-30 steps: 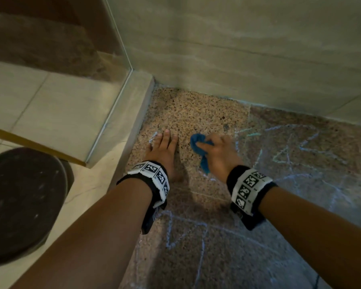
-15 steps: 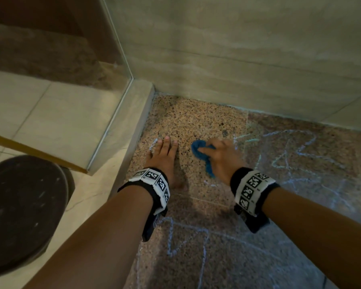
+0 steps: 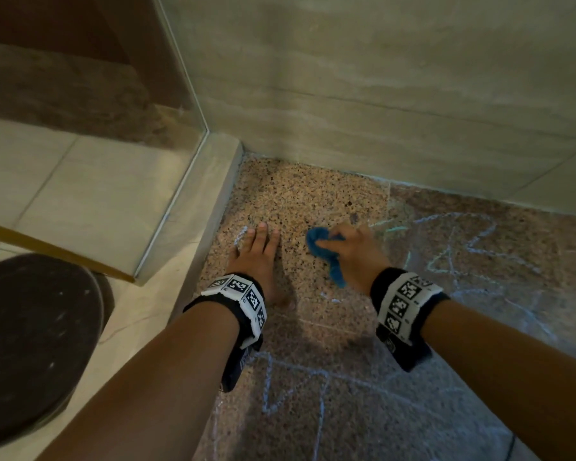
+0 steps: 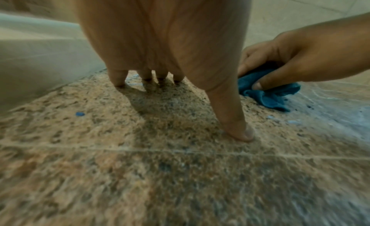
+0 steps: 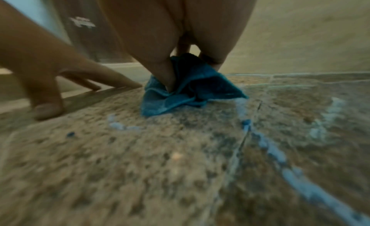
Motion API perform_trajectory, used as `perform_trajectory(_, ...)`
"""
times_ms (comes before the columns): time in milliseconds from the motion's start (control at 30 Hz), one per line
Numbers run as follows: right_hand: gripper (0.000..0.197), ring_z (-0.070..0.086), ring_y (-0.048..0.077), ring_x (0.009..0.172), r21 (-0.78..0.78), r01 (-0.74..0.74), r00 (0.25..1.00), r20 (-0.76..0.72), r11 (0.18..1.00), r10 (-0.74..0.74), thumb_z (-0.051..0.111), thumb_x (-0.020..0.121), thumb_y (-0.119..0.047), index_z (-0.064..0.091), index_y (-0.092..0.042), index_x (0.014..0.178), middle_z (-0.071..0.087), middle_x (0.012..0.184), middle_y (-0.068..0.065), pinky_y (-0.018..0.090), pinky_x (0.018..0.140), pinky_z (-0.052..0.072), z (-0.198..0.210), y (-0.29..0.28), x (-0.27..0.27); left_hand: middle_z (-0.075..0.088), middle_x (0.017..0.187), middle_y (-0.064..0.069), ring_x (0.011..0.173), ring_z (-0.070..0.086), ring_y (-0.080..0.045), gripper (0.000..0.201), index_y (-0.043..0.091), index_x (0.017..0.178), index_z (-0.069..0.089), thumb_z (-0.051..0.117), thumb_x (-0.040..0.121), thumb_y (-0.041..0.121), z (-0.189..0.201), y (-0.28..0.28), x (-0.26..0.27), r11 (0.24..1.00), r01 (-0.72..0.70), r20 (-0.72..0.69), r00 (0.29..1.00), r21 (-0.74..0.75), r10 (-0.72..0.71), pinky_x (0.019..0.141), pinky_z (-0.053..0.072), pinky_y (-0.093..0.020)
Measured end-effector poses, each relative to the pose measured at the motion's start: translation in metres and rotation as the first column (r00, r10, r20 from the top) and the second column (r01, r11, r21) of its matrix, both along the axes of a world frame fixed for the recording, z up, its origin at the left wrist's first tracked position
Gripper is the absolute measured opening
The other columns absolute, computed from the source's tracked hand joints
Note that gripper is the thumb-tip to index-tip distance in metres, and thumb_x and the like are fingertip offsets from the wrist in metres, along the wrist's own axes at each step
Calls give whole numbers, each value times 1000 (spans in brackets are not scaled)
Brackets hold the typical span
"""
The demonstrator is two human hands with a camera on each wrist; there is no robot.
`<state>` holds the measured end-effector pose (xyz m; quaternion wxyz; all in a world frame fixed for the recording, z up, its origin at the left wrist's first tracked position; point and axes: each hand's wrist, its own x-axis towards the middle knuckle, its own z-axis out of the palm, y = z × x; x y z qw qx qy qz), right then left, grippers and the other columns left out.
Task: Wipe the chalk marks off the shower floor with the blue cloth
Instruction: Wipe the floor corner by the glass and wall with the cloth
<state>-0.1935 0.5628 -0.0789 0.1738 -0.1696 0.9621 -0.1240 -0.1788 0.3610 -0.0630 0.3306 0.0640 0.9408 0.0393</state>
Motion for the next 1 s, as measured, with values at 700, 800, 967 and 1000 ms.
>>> perform_trajectory(700, 41, 46, 25, 100, -124, 326, 942, -36, 937, -333, 51, 88, -5, 37, -40, 104, 32, 103, -2, 39, 83, 36, 6, 51, -42, -29, 157, -1, 147, -19, -25, 129, 22, 152, -18, 76, 72, 58, 6, 0, -2, 1000, 21, 62, 998, -7, -21, 118, 1, -49)
perform_trajectory(800, 16, 42, 19, 67, -230, 274, 959, -3, 934, -283, 57, 91, -15, 45, -17, 81, 41, 75, 3, 32, 59, 35, 6, 44, -34, -29, 157, 1, 147, -18, -24, 122, 25, 151, -19, 75, 78, 50, 2, 0, -2, 1000, 20, 36, 999, -12, -20, 119, 4, -50)
perform_trajectory(967, 10, 50, 23, 77, -211, 295, 952, -19, 932, -305, 61, 89, -16, 58, -7, 87, 52, 83, 7, 32, 67, 41, 8, 51, -42, -30, 156, 1, 147, -20, -24, 128, 23, 152, -20, 76, 73, 56, 3, -1, -2, 1000, 22, 63, 998, -13, -21, 119, 2, -49)
perform_trajectory(1000, 8, 52, 29, 88, -212, 366, 929, 25, 906, -369, 58, 89, -12, 63, -9, 96, 55, 93, 11, 37, 75, 42, 8, 55, -46, -30, 156, 1, 147, -20, -24, 130, 23, 152, -19, 76, 71, 59, 4, 0, -2, 1000, 22, 69, 997, -14, -21, 119, 2, -49)
